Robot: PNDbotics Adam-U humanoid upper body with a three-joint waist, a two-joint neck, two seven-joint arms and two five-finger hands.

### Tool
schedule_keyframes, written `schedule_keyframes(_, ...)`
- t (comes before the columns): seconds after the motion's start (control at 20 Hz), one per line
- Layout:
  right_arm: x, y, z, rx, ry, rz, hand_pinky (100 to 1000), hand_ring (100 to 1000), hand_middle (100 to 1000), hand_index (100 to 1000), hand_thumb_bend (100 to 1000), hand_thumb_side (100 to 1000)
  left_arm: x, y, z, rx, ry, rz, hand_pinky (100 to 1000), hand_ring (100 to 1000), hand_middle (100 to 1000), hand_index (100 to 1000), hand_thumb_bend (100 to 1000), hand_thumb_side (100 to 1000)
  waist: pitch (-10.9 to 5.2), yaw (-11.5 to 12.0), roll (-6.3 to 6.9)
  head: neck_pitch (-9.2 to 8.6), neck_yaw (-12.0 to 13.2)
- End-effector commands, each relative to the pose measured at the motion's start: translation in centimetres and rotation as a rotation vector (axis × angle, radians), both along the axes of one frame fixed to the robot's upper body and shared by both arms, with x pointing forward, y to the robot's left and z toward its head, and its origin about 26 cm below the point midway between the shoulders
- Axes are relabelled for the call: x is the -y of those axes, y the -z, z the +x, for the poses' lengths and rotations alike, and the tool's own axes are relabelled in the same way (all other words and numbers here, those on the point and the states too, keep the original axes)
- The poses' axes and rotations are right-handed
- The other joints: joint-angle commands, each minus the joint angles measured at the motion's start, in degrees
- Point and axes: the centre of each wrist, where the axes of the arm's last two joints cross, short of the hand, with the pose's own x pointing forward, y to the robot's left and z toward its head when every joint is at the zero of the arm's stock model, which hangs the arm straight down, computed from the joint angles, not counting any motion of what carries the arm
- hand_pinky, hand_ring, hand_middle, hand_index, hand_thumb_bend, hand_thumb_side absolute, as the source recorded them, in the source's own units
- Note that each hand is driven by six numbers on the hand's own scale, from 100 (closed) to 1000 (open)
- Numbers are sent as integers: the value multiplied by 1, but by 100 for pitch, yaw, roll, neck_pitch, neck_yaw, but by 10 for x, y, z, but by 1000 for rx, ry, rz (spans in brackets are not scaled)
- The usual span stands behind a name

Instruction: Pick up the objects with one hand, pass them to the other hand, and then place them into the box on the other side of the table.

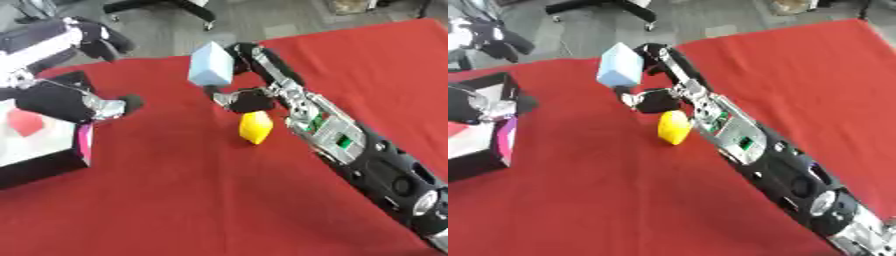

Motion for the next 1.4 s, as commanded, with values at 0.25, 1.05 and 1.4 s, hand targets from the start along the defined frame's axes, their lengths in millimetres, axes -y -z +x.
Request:
schedule_keyframes(0.25,-6,-7,0,48,-27,-23,752,720,512,606,318,100,13,-6,5,71,-6,29,835,771,776,869,518,391,-183,28,74,11,23)
schedule_keyframes(1.05,-22,3,-2,78,-90,-87,749,715,507,600,347,100,45,5,8,119,2,3,839,772,779,865,564,353,-163,47,86,37,110)
schedule_keyframes(1.4,-28,4,-3,81,-98,-89,746,713,505,597,357,100,53,9,7,103,17,-7,838,768,777,863,558,365,-145,39,86,37,145)
